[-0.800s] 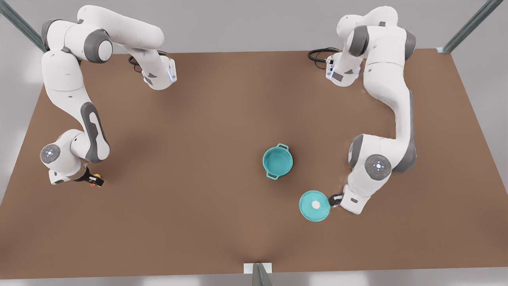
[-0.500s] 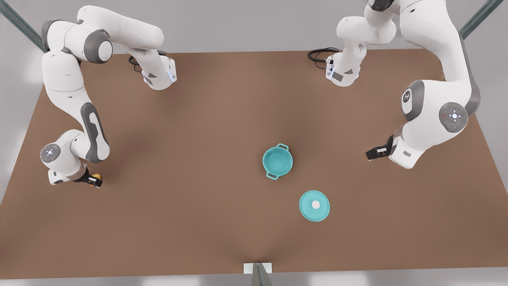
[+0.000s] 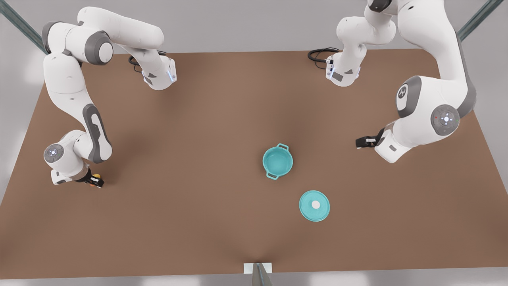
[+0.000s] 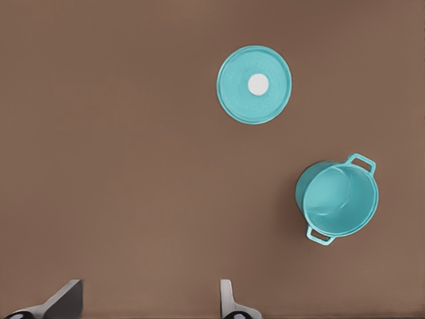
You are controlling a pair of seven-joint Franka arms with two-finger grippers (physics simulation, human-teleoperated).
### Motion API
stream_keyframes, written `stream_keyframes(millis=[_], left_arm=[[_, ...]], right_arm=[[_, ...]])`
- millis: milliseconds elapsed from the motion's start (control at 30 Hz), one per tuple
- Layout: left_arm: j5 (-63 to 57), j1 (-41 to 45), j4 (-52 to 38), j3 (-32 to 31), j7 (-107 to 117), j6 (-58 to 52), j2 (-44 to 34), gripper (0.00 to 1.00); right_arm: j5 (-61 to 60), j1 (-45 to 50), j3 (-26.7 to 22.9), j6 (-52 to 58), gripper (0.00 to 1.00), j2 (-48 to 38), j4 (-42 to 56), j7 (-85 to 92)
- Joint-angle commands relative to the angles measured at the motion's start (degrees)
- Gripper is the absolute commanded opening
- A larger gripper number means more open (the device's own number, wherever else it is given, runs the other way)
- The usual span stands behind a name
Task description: Open the pot lid and put the potato into the pot
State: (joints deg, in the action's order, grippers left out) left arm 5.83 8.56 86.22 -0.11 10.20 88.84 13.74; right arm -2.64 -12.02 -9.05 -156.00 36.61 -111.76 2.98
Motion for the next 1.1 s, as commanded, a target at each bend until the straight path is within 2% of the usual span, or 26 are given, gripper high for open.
stream_keyframes(millis=[0, 100, 500, 900, 1067], left_arm=[[0.1, 0.2, 0.0, 0.0, -3.3, -0.3, 0.1, 1.0], [-0.1, 1.0, 0.1, 0.0, -3.1, -2.8, 0.1, 1.0], [-0.6, 1.5, -0.1, 0.0, -3.2, -4.0, 0.1, 1.0], [-0.1, 1.3, -0.7, 0.1, -3.1, -3.1, 0.3, 1.0], [-0.3, 1.5, -0.4, 0.1, -2.3, -3.1, 0.3, 1.0]], right_arm=[[-0.1, 0.1, 0.0, 0.2, 0.82, -0.3, -0.1, 0.3], [-0.1, 0.1, 0.0, 0.3, 0.82, -0.6, -0.3, 0.3], [-0.1, 0.2, 0.2, 0.3, 0.63, -0.6, -0.6, 0.4], [-0.1, 0.1, 0.2, 2.5, 0.61, -1.8, -0.5, 0.5], [-0.1, 0.1, 0.2, 2.5, 0.64, -1.7, -0.5, 0.7]])
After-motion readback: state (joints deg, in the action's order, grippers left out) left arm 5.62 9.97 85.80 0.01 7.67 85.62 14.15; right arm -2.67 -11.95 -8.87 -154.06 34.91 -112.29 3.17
